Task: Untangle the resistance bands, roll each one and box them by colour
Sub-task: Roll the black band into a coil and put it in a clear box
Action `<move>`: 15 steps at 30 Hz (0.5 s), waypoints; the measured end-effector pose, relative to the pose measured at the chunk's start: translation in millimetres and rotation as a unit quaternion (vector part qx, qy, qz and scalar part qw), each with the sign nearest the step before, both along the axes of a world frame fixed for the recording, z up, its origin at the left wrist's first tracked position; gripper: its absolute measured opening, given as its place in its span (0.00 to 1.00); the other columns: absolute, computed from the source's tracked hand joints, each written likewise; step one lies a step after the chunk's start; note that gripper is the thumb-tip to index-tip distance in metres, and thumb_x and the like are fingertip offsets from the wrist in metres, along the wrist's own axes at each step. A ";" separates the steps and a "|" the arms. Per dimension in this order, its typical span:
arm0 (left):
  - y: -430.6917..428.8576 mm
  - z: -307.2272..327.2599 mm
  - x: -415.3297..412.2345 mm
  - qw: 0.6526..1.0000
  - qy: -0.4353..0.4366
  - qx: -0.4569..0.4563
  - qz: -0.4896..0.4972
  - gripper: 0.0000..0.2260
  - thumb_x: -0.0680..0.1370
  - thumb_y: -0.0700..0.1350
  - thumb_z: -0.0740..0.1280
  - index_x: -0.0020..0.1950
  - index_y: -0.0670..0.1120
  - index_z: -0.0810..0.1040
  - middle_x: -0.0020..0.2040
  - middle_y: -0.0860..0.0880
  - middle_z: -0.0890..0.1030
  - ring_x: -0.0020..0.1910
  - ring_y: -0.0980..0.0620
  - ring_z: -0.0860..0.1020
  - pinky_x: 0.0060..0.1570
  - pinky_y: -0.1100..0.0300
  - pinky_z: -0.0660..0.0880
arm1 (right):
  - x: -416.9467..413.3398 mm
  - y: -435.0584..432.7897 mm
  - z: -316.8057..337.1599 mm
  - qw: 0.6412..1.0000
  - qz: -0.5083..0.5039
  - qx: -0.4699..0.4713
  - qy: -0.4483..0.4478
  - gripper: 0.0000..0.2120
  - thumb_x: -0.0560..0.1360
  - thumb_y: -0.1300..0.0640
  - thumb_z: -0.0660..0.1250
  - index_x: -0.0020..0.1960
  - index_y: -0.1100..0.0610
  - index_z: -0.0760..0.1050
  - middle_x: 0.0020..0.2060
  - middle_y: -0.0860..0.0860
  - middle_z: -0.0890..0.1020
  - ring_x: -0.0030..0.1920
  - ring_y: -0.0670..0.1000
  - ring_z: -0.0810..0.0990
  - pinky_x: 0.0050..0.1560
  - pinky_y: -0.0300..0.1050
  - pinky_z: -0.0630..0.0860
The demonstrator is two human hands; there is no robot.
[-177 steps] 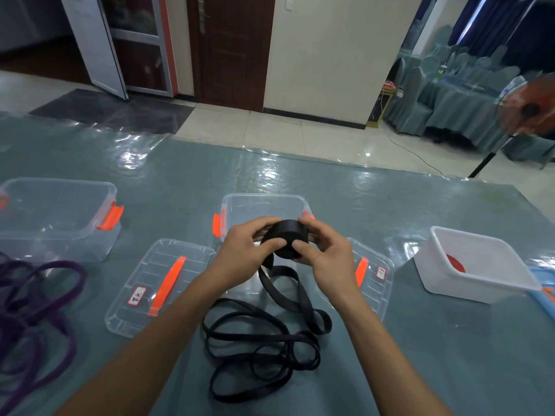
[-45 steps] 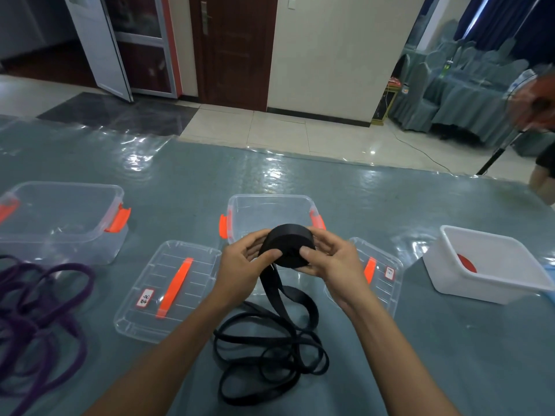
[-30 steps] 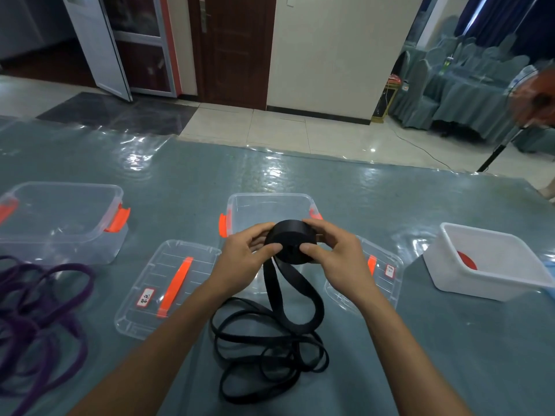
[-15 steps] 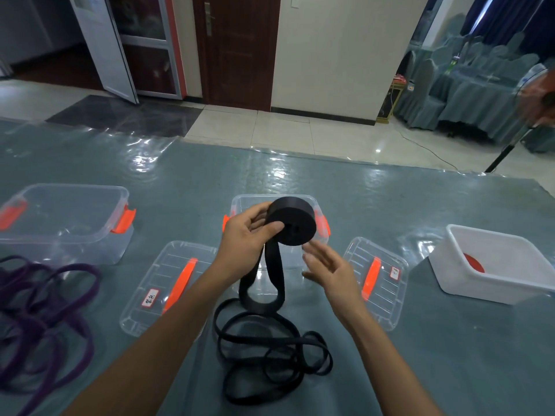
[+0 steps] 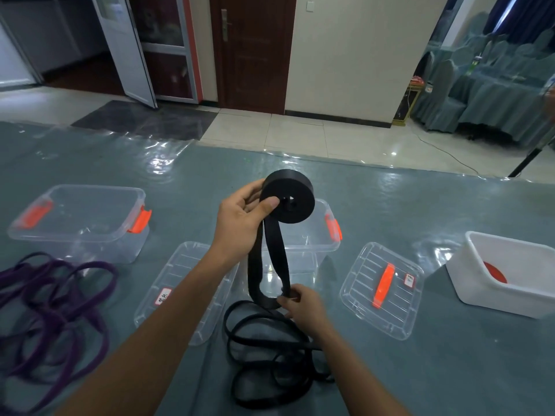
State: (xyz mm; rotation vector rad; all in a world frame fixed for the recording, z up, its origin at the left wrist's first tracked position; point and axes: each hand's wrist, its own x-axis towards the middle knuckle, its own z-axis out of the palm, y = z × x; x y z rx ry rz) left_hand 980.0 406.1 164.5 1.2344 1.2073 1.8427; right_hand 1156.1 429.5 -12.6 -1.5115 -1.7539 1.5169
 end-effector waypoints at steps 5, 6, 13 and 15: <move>2.8 -7.4 -15.0 1.000 0.011 -0.013 0.015 0.15 0.77 0.38 0.71 0.61 0.51 0.81 0.55 0.55 0.86 0.57 0.54 0.84 0.56 0.65 0.78 | -0.2 10.7 11.8 0.989 -0.121 -0.015 0.084 0.03 0.76 0.69 0.68 0.45 0.65 0.80 0.42 0.63 0.85 0.43 0.61 0.86 0.44 0.55 0.85; 4.0 -11.1 -19.8 0.999 0.020 -0.023 0.018 0.15 0.77 0.37 0.71 0.61 0.52 0.80 0.54 0.56 0.86 0.56 0.55 0.84 0.56 0.66 0.77 | 0.8 13.4 17.7 0.983 -0.138 -0.031 0.115 0.02 0.76 0.68 0.69 0.45 0.65 0.80 0.42 0.61 0.86 0.45 0.59 0.86 0.44 0.51 0.85; 21.3 -35.2 -79.8 0.987 0.049 -0.112 0.109 0.13 0.78 0.33 0.70 0.62 0.40 0.80 0.50 0.56 0.85 0.47 0.65 0.83 0.52 0.70 0.77 | 14.7 7.2 50.5 0.947 0.037 -0.182 0.262 0.08 0.79 0.65 0.67 0.56 0.63 0.80 0.51 0.57 0.86 0.54 0.55 0.84 0.61 0.53 0.78; 23.8 -39.8 -98.1 0.983 0.000 -0.121 0.140 0.11 0.80 0.34 0.68 0.62 0.40 0.80 0.48 0.55 0.84 0.44 0.64 0.83 0.51 0.68 0.77 | 24.2 2.3 49.3 0.924 0.094 -0.238 0.283 0.09 0.80 0.67 0.64 0.59 0.64 0.78 0.47 0.59 0.84 0.51 0.55 0.83 0.58 0.51 0.79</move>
